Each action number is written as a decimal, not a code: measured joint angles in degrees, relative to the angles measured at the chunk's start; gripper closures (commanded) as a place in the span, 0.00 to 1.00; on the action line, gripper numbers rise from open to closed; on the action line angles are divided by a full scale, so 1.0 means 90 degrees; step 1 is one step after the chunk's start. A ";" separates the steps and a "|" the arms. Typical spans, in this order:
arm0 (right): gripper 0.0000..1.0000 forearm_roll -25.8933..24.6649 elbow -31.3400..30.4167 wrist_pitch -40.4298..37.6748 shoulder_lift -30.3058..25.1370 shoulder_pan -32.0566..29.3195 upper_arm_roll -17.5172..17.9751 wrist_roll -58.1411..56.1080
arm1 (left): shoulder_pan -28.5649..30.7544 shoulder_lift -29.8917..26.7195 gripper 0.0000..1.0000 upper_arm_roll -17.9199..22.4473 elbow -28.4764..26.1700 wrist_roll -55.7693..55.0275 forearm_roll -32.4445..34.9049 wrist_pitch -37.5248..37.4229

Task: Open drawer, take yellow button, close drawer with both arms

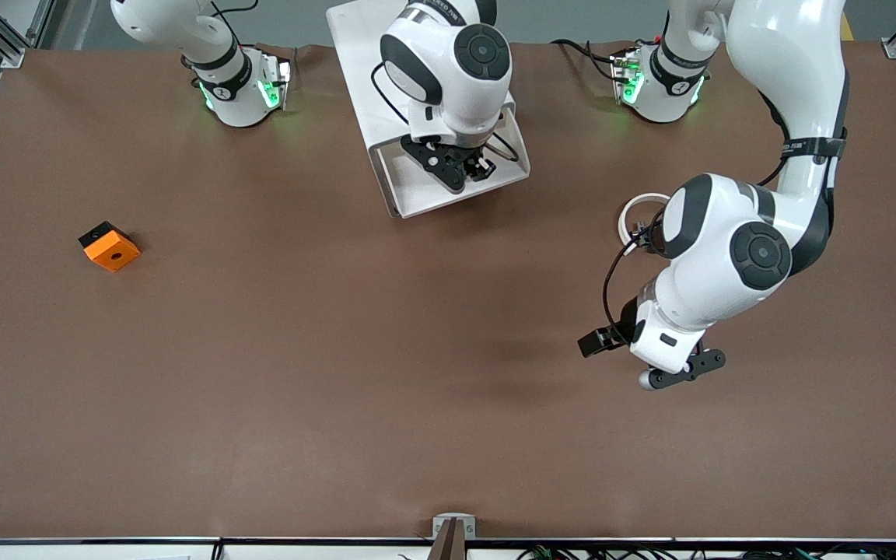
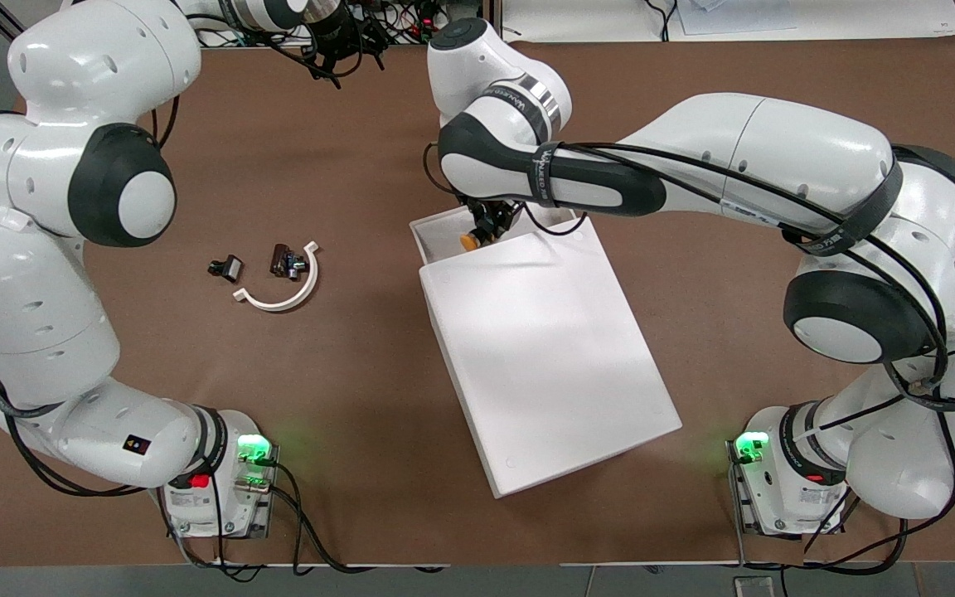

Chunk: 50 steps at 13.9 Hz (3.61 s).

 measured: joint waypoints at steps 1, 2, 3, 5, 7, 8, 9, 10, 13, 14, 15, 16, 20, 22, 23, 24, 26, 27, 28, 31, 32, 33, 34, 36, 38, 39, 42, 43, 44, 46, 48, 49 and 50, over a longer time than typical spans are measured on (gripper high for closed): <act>1.00 0.0000 0.0055 0.0008 0.0001 -0.0007 -0.0019 0.0000 | 0.0002 -0.0024 0.00 0.0001 -0.0031 0.0000 0.0001 0.0009; 1.00 0.0000 0.0175 0.0009 0.0002 -0.0036 -0.0039 0.0000 | 0.0002 -0.0038 0.00 0.0001 -0.0045 0.0000 0.0002 0.0014; 1.00 0.0001 0.0367 -0.0018 -0.0001 -0.0113 -0.0053 -0.0001 | -0.0005 -0.0053 0.00 -0.0001 -0.0057 0.0000 0.0003 0.0016; 1.00 0.0004 0.0865 -0.0287 -0.0017 -0.0429 -0.0066 -0.0255 | -0.0074 -0.0109 0.00 -0.0005 -0.0113 0.0000 0.0003 0.0017; 1.00 0.0005 0.1234 -0.0540 -0.0083 -0.0909 -0.0105 -0.1094 | -0.0197 -0.0200 0.00 -0.0013 -0.0237 0.0000 0.0004 0.0017; 1.00 0.0003 0.1323 -0.0574 -0.0132 -0.1203 -0.0141 -0.1671 | -0.0261 -0.0253 0.00 -0.0014 -0.0300 -0.0001 0.0004 0.0018; 1.00 0.0003 0.1367 -0.0591 -0.0198 -0.1552 -0.0172 -0.2322 | -0.0325 -0.0324 0.00 -0.0016 -0.0377 -0.0020 0.0004 0.0019; 1.00 0.0002 0.1376 -0.0605 -0.0258 -0.1953 -0.0193 -0.2994 | -0.0393 -0.0401 0.00 -0.0016 -0.0460 -0.0091 0.0004 0.0019; 1.00 -0.0027 0.1312 -0.0653 -0.0272 -0.3226 -0.0230 -0.4870 | -0.0669 -0.0647 0.00 -0.0024 -0.0713 -0.0566 0.0047 0.0019; 1.00 -0.0080 0.1242 -0.0614 -0.0244 -0.3612 -0.0235 -0.5412 | -0.0789 -0.0704 0.00 -0.0027 -0.0769 -0.0760 0.0144 0.0017; 1.00 -0.0144 0.1154 -0.0482 -0.0195 -0.3980 -0.0237 -0.5906 | -0.0929 -0.0749 0.00 -0.0030 -0.0818 -0.0981 0.0239 0.0012; 1.00 -0.0164 0.1063 -0.0300 -0.0130 -0.4281 -0.0238 -0.6324 | -0.1087 -0.0775 0.00 -0.0034 -0.0863 -0.1208 0.0313 0.0010; 1.00 -0.0435 0.0538 0.0686 0.0174 -0.5042 -0.0232 -0.7659 | -0.1740 -0.0789 0.00 -0.0045 -0.1052 -0.1899 0.0410 0.0004; 1.00 -0.0499 0.0070 0.1369 0.0255 -0.5435 -0.0236 -0.8449 | -0.2022 -0.0788 0.00 -0.0057 -0.1161 -0.2164 0.0411 0.0003; 1.00 -0.0502 -0.0154 0.1677 0.0308 -0.5673 -0.0237 -0.8852 | -0.2154 -0.0787 0.00 -0.0063 -0.1219 -0.2274 0.0411 0.0002; 1.00 -0.0504 -0.0337 0.1920 0.0376 -0.5910 -0.0237 -0.9215 | -0.2284 -0.0788 0.00 -0.0066 -0.1270 -0.2356 0.0412 0.0002; 1.00 -0.0506 -0.0524 0.2205 0.0571 -0.6323 -0.0234 -0.9733 | -0.2526 -0.0787 0.00 -0.0071 -0.1352 -0.2509 0.0412 -0.0005; 1.00 -0.0525 -0.0563 0.2330 0.0693 -0.6476 -0.0232 -0.9879 | -0.2639 -0.0787 0.00 -0.0074 -0.1379 -0.2605 0.0412 -0.0034; 1.00 -0.0588 -0.0595 0.2490 0.0832 -0.6602 -0.0228 -0.9959 | -0.2753 -0.0787 0.00 -0.0074 -0.1397 -0.2754 0.0412 -0.0074; 1.00 -0.0732 -0.0717 0.3052 0.1220 -0.6774 -0.0222 -1.0042 | -0.3067 -0.0787 0.00 -0.0081 -0.1412 -0.3127 0.0412 -0.0143; 1.00 -0.0742 -0.0813 0.3259 0.1292 -0.6777 -0.0216 -1.0093 | -0.3162 -0.0787 0.00 -0.0083 -0.1412 -0.3209 0.0412 -0.0156; 1.00 -0.0744 -0.0941 0.3446 0.1330 -0.6771 -0.0195 -1.0151 | -0.3248 -0.0787 0.00 -0.0085 -0.1411 -0.3309 0.0412 -0.0179; 1.00 -0.0747 -0.1084 0.3601 0.1337 -0.6758 -0.0164 -1.0178 | -0.3311 -0.0787 0.00 -0.0100 -0.1410 -0.3425 0.0411 -0.0190; 1.00 -0.0754 -0.1294 0.3816 0.1336 -0.6725 -0.0120 -1.0219 | -0.3349 -0.0787 0.00 -0.0193 -0.1409 -0.3600 0.0243 -0.0207; 1.00 -0.0759 -0.1453 0.4048 0.1335 -0.6716 -0.0108 -1.0281 | -0.3359 -0.0787 0.00 -0.0252 -0.1409 -0.3615 -0.0093 -0.0333; 1.00 -0.0762 -0.1538 0.4199 0.1336 -0.6716 -0.0108 -1.0319 | -0.3358 -0.0787 0.00 -0.0277 -0.1410 -0.3615 -0.0256 -0.0397; 1.00 -0.0765 -0.1745 0.4537 0.1336 -0.6707 -0.0102 -1.0403 | -0.3359 -0.0779 0.00 -0.0339 -0.1426 -0.3615 -0.0775 -0.0573; 1.00 -0.0769 -0.1783 0.4578 0.1336 -0.6701 -0.0101 -1.0412 | -0.3357 -0.0770 0.00 -0.0341 -0.1444 -0.3615 -0.1082 -0.0633; 0.78 -0.0788 -0.1791 0.4586 0.1336 -0.6700 -0.0101 -1.0420 | -0.3353 -0.0760 0.00 -0.0341 -0.1459 -0.3615 -0.1251 -0.0649; 0.00 -0.1019 -0.1793 0.4602 0.1336 -0.6699 -0.0101 -1.0426 | -0.3325 -0.0721 0.00 -0.0340 -0.1474 -0.3614 -0.1689 -0.0667; 0.00 -0.1159 -0.1793 0.4623 0.1335 -0.6700 -0.0105 -1.0427 | -0.3286 -0.0660 0.00 -0.0337 -0.1481 -0.3613 -0.2028 -0.0728; 0.00 -0.1169 -0.1793 0.4626 0.1334 -0.6700 -0.0105 -1.0432 | -0.3264 -0.0624 0.00 -0.0336 -0.1482 -0.3612 -0.2162 -0.0764; 0.00 -0.1177 -0.1792 0.4626 0.1329 -0.6700 -0.0105 -1.0439 | -0.3244 -0.0594 0.00 -0.0336 -0.1483 -0.3611 -0.2268 -0.0783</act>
